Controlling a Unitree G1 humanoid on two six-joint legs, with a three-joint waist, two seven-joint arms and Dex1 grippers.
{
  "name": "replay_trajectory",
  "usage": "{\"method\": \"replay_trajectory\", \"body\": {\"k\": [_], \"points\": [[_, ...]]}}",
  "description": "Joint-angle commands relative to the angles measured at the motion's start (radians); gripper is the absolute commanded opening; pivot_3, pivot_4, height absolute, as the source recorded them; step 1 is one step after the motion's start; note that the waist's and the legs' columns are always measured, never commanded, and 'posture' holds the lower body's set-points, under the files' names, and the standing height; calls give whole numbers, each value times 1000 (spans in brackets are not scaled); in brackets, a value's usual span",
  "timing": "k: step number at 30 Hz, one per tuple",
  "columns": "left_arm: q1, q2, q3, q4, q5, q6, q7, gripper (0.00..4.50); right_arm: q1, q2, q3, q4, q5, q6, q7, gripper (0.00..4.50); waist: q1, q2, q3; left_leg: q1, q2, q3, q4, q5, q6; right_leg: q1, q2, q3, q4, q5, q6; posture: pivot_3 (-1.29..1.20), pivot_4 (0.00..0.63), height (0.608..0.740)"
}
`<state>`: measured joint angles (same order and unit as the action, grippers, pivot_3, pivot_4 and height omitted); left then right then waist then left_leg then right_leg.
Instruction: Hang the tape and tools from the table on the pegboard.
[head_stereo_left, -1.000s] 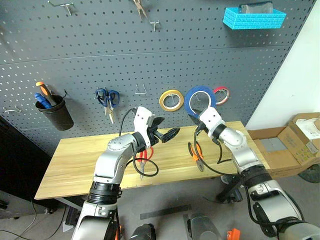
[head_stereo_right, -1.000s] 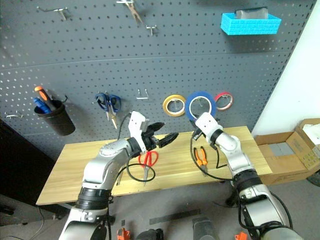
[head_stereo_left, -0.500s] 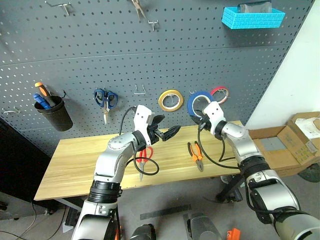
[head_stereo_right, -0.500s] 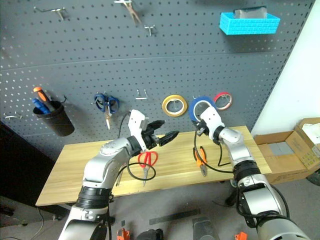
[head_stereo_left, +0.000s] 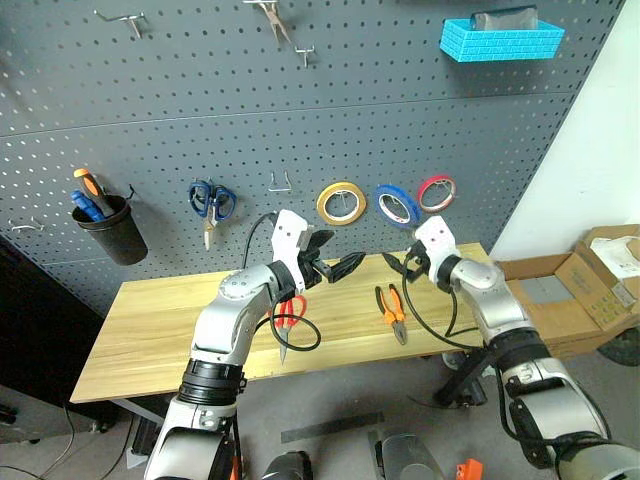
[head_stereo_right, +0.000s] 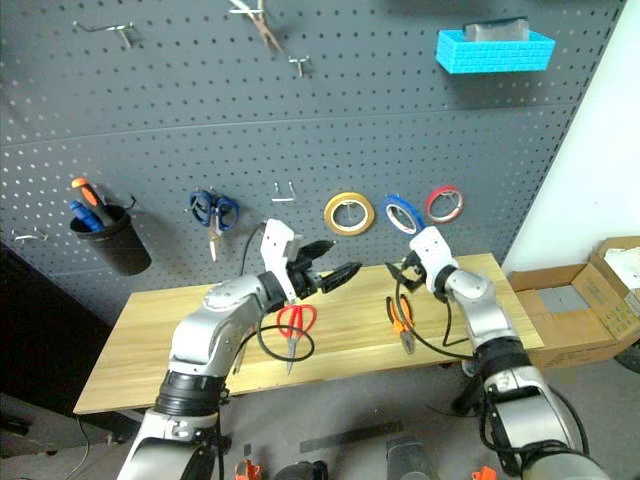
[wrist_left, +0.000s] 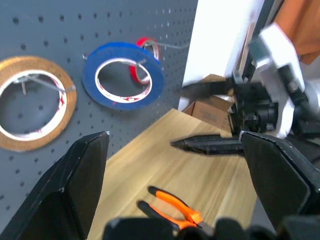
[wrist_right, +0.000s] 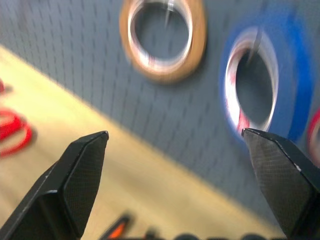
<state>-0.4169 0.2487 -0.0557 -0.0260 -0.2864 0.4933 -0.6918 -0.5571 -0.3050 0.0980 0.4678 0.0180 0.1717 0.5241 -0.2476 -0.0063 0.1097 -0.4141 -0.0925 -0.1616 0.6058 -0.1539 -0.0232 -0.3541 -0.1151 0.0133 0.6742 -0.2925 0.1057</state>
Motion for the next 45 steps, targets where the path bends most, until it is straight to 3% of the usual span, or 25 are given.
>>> {"method": "replay_trajectory", "body": {"k": [1, 7, 8, 13, 20, 29, 45], "points": [[67, 47, -34, -7, 37, -63, -27, 4500, 39, 45, -38, -141, 59, 261, -54, 4458, -1, 0, 1, 0, 1, 0, 0, 0, 0, 0, 1, 1, 1, 0, 0, -211, 90, 740], [208, 130, -75, 55, 100, -161, -55, 4500, -13, 121, -95, -126, 71, 541, -209, 4458, 20, 5, 18, 0, 0, 1, 0, -1, -2, -4, 1, 3, 5, -2, -3, -212, 151, 740], [221, 142, -79, 64, 109, -176, -60, 4500, -32, 135, -106, -105, 69, 575, -236, 4458, 25, 5, 22, 0, 1, 0, -1, -3, -5, -5, 1, 3, 5, -4, -11, -209, 166, 740], [232, 165, -71, 55, 107, -180, -64, 4500, -126, 196, -177, 2, 68, 710, -375, 4458, 67, 5, 63, -4, 1, 0, -2, -1, -1, -16, 1, 4, 7, -2, -15, -189, 226, 740], [249, 160, -46, 21, 86, -151, -41, 4500, -188, 200, -127, 115, 35, 714, -370, 4458, 108, 5, 91, -13, 1, 3, -8, 1, 1, -24, 1, 4, 6, 1, -16, -167, 255, 740], [308, 154, -32, -70, 62, -101, -7, 4500, -219, 154, -111, 190, 9, 662, -388, 4458, 111, 0, 117, -19, 2, 7, -13, 1, 1, -33, 0, 5, 6, 1, -17, -146, 270, 740], [285, 156, -31, -55, 52, -96, 2, 4500, -232, 200, -222, -73, 50, 861, -505, 4458, 120, -3, 128, -19, 11, 9, -14, 2, 2, -35, 7, 5, 6, 2, -18, -163, 256, 740]]}}
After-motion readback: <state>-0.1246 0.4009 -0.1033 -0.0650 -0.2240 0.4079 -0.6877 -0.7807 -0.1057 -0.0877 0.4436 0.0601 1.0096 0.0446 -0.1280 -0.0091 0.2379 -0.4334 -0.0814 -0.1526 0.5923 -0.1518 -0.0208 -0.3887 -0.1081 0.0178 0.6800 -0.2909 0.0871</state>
